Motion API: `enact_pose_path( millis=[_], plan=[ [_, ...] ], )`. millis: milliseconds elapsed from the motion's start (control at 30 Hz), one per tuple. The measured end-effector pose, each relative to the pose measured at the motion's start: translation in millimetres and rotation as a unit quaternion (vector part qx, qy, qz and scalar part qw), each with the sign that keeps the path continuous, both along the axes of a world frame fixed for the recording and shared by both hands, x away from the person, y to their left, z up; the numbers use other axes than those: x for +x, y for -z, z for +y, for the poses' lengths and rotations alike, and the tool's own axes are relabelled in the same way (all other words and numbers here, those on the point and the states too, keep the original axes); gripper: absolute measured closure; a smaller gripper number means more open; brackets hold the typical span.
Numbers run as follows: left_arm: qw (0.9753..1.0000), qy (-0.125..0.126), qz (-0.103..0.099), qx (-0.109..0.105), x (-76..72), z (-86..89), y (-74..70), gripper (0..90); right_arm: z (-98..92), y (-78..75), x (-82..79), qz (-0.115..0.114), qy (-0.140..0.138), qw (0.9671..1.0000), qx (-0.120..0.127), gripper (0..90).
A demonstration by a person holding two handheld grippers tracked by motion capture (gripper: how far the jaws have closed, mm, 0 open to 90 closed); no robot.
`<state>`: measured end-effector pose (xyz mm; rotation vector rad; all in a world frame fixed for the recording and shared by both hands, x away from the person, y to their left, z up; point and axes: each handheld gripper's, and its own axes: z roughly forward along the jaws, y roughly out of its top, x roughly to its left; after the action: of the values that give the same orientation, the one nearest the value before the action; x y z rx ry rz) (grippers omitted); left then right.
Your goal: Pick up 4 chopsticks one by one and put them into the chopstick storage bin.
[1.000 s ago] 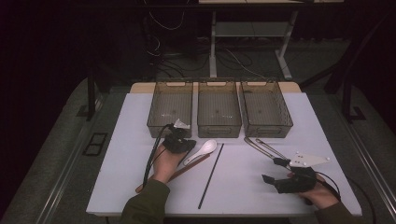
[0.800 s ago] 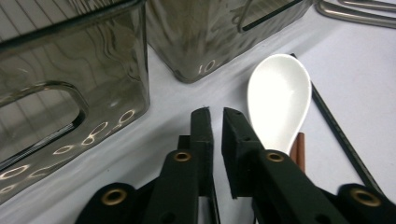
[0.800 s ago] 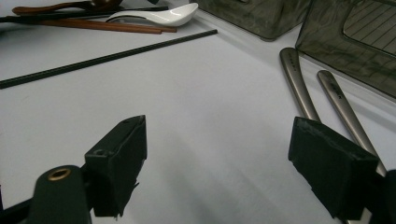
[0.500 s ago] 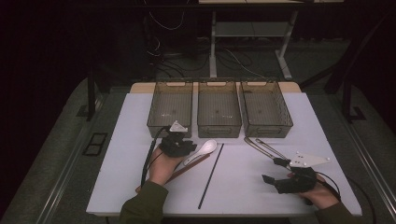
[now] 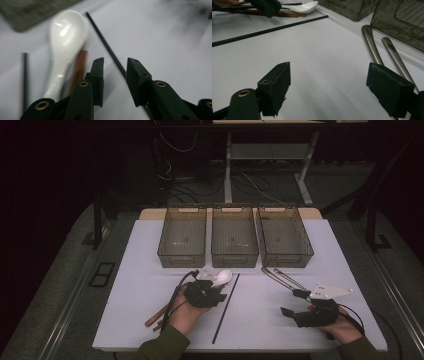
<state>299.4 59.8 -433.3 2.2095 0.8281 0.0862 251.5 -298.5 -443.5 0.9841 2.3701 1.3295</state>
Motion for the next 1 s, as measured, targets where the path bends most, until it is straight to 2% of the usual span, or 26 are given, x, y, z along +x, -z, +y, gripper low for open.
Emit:
enact_pose_path(
  millis=[233,300,567,767,1000],
  plan=[
    [0.9997,0.016,0.006,0.015,-5.6,-16.4,9.3,69.6,0.0,0.0,-0.1,0.0,0.001,1.0,-0.001,19.3],
    [0.9996,0.016,0.001,0.021,-7.0,-19.5,10.3,70.6,-0.3,0.1,0.1,-0.001,0.001,1.0,-0.002,19.3],
    [0.9986,0.021,-0.021,0.044,-9.6,-21.9,9.6,76.6,0.0,0.2,-0.1,-0.001,0.001,1.0,-0.003,19.3],
    [0.9987,0.022,-0.018,0.042,-8.1,-18.3,9.3,80.3,-0.4,0.1,-0.1,0.0,0.001,1.0,-0.003,19.3],
    [0.9984,0.022,-0.016,0.05,-6.0,-11.9,8.3,84.8,-0.9,0.0,0.0,-0.001,0.001,1.0,-0.002,19.3]
  ],
)
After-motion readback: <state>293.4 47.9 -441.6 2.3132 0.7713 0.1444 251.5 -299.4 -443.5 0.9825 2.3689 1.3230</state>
